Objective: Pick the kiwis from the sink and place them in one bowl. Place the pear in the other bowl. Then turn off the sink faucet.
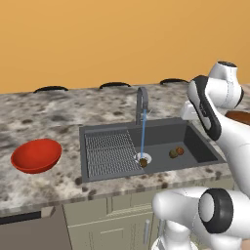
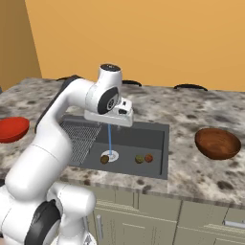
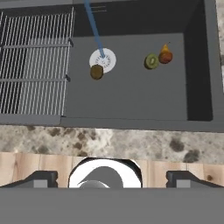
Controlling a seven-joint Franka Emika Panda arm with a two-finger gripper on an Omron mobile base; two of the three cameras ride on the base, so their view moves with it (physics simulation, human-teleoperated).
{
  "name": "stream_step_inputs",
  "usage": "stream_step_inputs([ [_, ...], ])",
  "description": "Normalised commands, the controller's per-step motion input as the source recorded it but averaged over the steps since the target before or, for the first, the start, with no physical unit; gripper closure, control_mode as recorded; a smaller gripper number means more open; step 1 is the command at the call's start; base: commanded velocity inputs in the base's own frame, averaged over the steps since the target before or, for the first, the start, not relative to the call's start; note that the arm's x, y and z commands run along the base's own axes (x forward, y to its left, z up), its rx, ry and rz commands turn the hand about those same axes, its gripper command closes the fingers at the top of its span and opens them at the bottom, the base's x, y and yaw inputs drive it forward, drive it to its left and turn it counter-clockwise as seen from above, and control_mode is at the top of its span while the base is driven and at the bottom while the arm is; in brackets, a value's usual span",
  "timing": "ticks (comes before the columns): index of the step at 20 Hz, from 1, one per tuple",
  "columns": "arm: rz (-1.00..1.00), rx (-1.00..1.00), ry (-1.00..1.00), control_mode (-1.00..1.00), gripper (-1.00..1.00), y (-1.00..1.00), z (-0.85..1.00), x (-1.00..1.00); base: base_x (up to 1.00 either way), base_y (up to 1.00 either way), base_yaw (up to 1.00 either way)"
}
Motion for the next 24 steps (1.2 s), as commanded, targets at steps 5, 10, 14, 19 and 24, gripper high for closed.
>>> stream_step_inputs([
  [5,0.0,0.0,0.02,-1.0,-1.0,-0.18,-0.12,0.1,0.0,0.0,0.0],
  [10,0.0,0.0,0.0,-1.0,-1.0,-0.15,-0.04,0.02,0.0,0.0,0.0],
  [14,0.0,0.0,0.0,-1.0,-1.0,-0.16,-0.05,0.07,0.0,0.0,0.0],
  [19,0.0,0.0,0.02,-1.0,-1.0,-0.1,-0.01,0.17,0.0,0.0,0.0],
  [24,0.0,0.0,0.02,-1.0,-1.0,-0.01,0.0,0.34,0.0,0.0,0.0],
])
